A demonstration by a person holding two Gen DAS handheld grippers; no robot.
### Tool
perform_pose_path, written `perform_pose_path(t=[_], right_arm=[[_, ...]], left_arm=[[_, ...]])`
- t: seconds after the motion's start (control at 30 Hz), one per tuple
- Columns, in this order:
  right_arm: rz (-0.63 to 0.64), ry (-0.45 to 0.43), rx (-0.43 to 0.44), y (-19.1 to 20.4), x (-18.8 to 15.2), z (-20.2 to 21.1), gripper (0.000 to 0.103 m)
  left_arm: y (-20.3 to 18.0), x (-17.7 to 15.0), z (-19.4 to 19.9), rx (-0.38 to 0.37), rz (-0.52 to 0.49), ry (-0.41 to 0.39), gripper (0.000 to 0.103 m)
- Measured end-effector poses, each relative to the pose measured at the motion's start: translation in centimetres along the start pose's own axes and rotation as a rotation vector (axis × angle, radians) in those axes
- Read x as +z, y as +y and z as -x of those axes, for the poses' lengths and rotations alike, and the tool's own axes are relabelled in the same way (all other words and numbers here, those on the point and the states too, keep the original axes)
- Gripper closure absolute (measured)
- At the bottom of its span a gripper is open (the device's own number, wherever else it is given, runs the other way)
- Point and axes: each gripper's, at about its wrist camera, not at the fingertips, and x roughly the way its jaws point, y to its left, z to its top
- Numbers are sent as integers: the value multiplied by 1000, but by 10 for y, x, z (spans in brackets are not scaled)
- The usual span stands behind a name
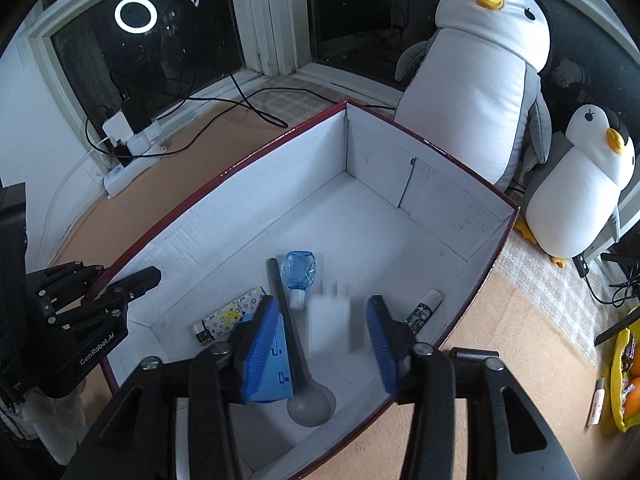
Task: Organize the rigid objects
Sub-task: 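Carry the white charger into the box and release it, then move the right gripper to the pink-white spray bottle and grasp it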
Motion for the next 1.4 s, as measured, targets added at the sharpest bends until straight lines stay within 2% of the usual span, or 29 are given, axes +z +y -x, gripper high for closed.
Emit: perform_pose_path(t=[0.3, 0.6, 0.87, 1.13, 1.4], right_arm=[[-62, -74, 31, -13, -7, 27, 53], [-191, -148, 6, -64, -42, 65, 53], [-329, -160, -75, -130, -92, 85, 53], [-490, -127, -219, -212, -158, 89, 53], [-547, -89, -323, -270, -203, 85, 53]], left_arm=[[-1, 2, 0, 8, -5, 1, 88], [-3, 2, 0, 24, -11, 5, 88], [-5, 3, -1, 47, -21, 15, 87], [-9, 5, -3, 74, -21, 31, 85], [-13, 6, -6, 108, -29, 44, 84]])
